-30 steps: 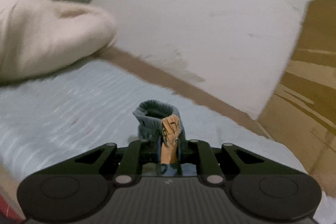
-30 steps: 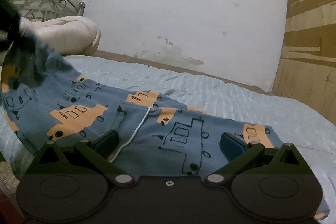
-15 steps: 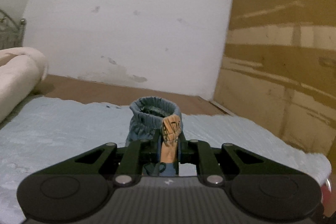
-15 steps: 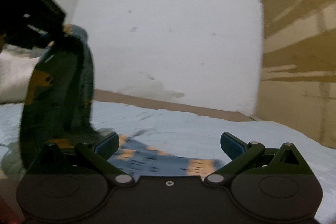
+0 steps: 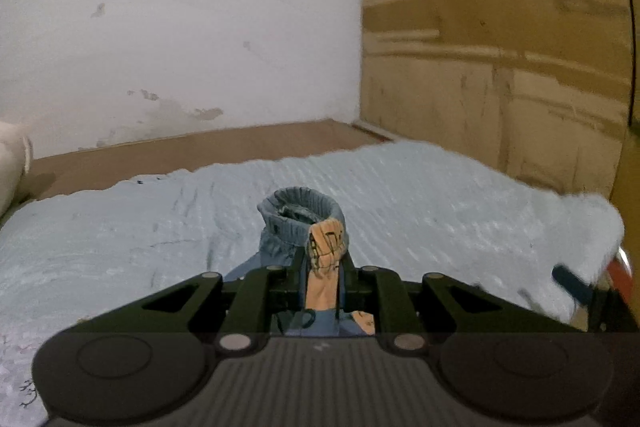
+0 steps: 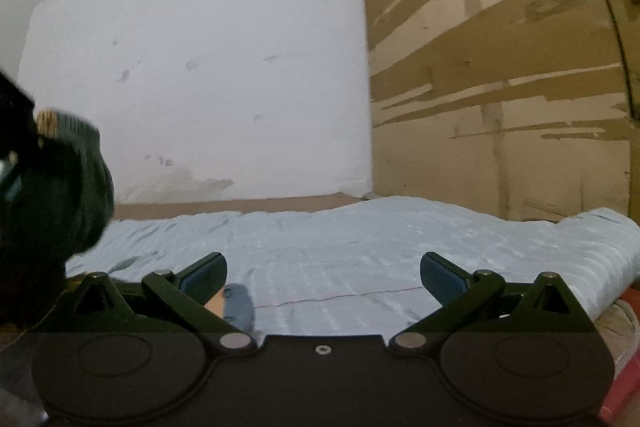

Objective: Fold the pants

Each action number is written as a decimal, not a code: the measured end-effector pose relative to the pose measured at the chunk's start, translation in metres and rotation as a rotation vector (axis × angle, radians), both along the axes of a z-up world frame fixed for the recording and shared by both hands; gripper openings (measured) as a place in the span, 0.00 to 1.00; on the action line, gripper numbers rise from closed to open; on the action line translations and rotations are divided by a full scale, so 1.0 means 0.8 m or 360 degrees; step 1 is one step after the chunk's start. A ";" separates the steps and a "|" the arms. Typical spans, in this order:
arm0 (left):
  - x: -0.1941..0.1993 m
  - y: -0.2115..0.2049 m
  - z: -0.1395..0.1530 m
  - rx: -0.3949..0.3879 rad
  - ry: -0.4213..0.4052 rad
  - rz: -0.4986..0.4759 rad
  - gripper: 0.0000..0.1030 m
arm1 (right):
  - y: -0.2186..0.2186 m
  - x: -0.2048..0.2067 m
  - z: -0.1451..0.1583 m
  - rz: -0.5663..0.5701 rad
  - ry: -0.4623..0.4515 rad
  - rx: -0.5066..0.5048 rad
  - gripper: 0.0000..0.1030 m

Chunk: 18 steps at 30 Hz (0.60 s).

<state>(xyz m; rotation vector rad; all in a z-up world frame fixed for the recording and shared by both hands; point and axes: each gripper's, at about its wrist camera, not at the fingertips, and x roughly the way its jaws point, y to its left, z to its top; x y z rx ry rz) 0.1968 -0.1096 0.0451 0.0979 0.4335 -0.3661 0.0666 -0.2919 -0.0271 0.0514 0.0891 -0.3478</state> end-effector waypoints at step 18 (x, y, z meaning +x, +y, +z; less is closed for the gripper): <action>0.004 -0.051 -0.048 0.0120 0.0261 -0.0185 0.54 | -0.042 -0.003 -0.008 -0.0220 -0.0030 0.0160 0.99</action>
